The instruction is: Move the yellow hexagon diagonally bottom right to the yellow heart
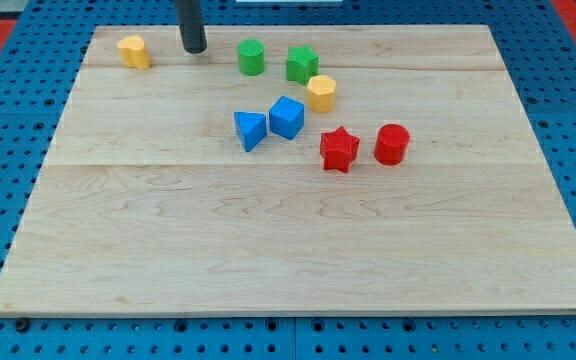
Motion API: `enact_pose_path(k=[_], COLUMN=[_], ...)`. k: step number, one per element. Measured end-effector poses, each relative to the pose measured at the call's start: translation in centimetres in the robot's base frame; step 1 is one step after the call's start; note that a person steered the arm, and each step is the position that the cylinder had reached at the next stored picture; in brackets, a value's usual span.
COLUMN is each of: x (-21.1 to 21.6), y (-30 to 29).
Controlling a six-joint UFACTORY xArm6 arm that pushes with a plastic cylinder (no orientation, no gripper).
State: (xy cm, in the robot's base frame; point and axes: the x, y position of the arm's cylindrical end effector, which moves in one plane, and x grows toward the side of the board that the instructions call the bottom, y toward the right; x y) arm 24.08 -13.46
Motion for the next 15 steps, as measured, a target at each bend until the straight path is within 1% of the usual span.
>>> enact_pose_path(k=[1,2,3,4,5,6,7,8,9,10,11,12,13,15], x=[-0.1,1.9,-4.9,-3.9,-1.2,1.7,5.3,7.7,9.0,9.2,7.1,7.1,7.3,7.3], y=[-4.4,-0.6,-0.2,6.0,15.9,24.2,28.8,29.7,29.6,26.5,20.4,14.1,18.3,19.4])
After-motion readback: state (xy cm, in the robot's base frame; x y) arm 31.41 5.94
